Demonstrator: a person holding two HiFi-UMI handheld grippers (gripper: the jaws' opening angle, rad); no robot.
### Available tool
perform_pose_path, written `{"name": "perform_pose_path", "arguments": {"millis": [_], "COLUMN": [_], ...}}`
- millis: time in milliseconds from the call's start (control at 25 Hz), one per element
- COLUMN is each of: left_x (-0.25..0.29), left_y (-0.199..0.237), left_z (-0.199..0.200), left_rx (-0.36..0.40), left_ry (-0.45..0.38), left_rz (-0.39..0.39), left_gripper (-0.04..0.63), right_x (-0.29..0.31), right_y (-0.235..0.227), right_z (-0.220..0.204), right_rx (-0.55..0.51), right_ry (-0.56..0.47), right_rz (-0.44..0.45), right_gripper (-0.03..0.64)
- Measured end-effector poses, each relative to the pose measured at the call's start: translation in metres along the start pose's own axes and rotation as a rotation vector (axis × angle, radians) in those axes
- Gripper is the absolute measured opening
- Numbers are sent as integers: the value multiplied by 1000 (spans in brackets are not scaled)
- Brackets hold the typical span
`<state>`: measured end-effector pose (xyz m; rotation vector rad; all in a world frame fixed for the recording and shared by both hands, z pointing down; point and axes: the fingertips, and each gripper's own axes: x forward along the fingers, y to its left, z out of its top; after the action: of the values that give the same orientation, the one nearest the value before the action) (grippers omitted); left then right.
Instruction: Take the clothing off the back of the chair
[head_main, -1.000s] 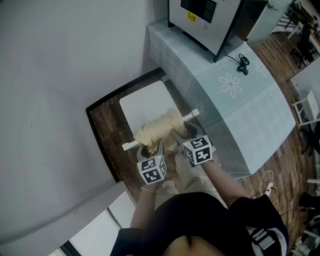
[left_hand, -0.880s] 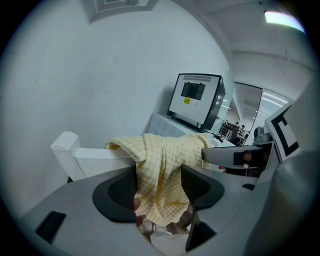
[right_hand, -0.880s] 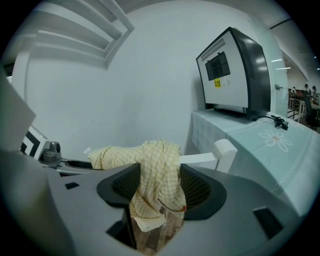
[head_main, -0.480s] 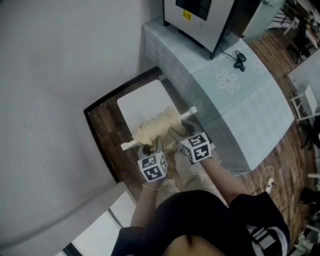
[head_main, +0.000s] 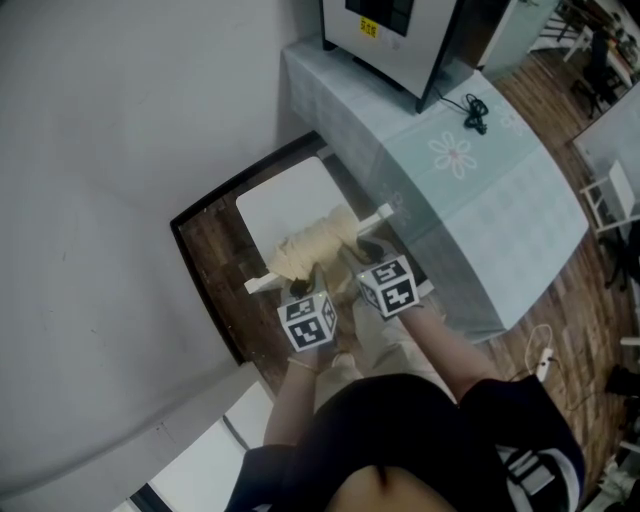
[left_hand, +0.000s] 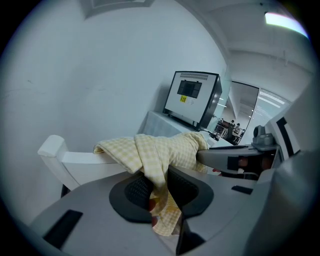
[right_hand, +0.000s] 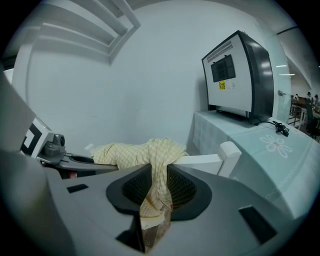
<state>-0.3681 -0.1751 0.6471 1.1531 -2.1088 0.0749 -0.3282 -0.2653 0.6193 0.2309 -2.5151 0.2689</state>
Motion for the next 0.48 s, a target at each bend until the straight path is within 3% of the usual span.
{"name": "perform_pose_path", "arguments": {"millis": [480], "left_x": [-17], "left_y": [-7], "left_z": [4], "left_rx": [27], "left_ry": [-12], "left_rz": [-14], "left_gripper": [60], "right_x": [-21], "right_y": [9], "right_z": [4], "right_rx": [10], "right_ry": [-45], "right_rz": [-24], "right_gripper": [91]}}
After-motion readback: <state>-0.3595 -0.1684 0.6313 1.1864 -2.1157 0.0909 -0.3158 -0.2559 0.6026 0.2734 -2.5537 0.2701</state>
